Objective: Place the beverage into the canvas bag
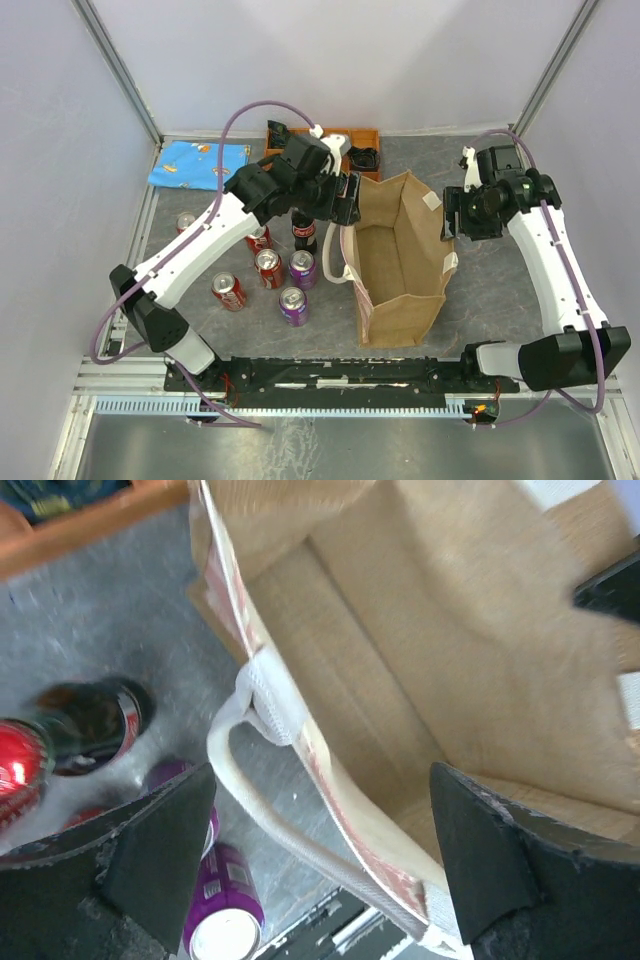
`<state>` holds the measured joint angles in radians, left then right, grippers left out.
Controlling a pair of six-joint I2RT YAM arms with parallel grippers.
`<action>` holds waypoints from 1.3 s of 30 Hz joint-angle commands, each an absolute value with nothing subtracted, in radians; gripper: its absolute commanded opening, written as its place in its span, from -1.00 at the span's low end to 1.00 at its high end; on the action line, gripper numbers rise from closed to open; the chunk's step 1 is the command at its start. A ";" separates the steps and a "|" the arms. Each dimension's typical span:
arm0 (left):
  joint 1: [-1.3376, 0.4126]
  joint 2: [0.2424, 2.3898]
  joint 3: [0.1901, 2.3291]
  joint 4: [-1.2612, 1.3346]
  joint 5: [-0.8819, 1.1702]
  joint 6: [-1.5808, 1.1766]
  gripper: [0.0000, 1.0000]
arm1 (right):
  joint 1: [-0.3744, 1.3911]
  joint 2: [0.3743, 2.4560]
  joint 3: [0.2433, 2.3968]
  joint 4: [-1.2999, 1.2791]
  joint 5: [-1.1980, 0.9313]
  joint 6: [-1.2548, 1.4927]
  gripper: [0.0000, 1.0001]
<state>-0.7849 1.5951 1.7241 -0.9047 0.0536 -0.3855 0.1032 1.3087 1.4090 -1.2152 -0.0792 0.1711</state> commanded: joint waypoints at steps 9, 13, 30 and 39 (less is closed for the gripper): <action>-0.577 1.332 1.567 -0.447 -0.076 -0.130 0.99 | 0.105 1.233 1.422 -1.161 -0.127 0.214 0.55; -0.568 1.139 1.210 -0.184 -0.075 -0.055 0.99 | 0.106 1.225 1.414 -1.170 -0.131 0.212 0.56; -0.568 0.949 0.644 0.372 0.024 -0.071 0.99 | 0.107 1.206 1.367 -1.165 -0.148 0.236 0.52; -0.569 1.088 0.593 0.578 0.053 -0.081 1.00 | 0.109 1.212 1.365 -1.180 -0.147 0.222 0.51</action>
<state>-0.5671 1.0416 0.5964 0.3843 0.0322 -0.0853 0.1032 1.2350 1.3636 -1.1896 -0.1352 0.2237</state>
